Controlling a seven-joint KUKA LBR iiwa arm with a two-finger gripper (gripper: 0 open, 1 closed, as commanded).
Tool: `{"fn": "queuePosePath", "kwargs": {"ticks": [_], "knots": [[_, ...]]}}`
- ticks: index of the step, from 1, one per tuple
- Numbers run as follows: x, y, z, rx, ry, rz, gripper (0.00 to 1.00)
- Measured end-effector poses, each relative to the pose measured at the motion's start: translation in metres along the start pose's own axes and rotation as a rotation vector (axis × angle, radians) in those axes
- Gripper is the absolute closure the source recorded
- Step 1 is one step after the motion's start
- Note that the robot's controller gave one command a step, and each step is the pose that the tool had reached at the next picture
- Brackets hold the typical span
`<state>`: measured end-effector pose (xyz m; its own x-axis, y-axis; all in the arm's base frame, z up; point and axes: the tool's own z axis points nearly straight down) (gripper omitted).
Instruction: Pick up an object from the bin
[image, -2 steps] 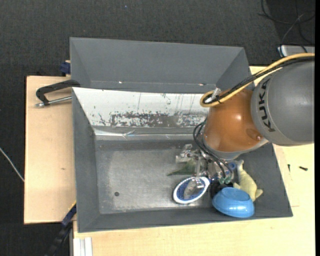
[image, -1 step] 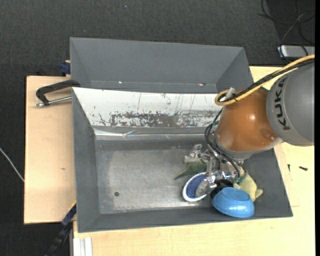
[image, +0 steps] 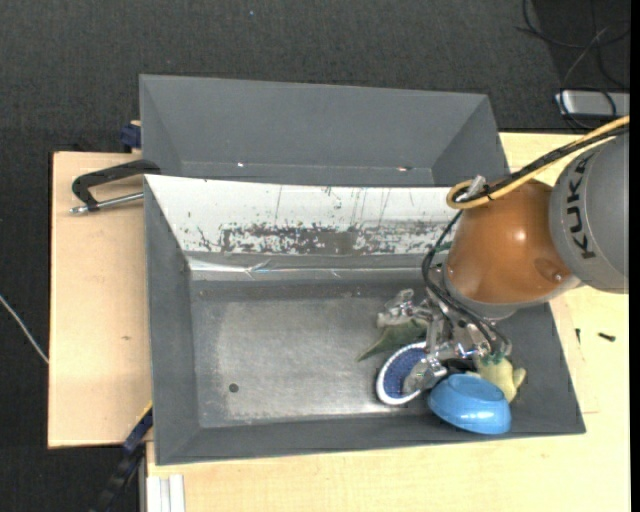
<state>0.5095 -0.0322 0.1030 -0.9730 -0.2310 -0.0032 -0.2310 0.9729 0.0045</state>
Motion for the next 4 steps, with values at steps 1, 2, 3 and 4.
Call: {"fn": "queuePosePath", "kwargs": {"ticks": [1,2,3,4], "knots": [[-0.001,-0.002,0.003,0.005,-0.002,0.074,0.00],[-0.002,-0.005,0.004,0.007,-0.007,0.145,0.00],[0.000,-0.003,0.003,0.003,0.004,0.146,1.00],[-0.002,-0.002,-0.023,0.004,-0.006,0.146,1.00]]}}
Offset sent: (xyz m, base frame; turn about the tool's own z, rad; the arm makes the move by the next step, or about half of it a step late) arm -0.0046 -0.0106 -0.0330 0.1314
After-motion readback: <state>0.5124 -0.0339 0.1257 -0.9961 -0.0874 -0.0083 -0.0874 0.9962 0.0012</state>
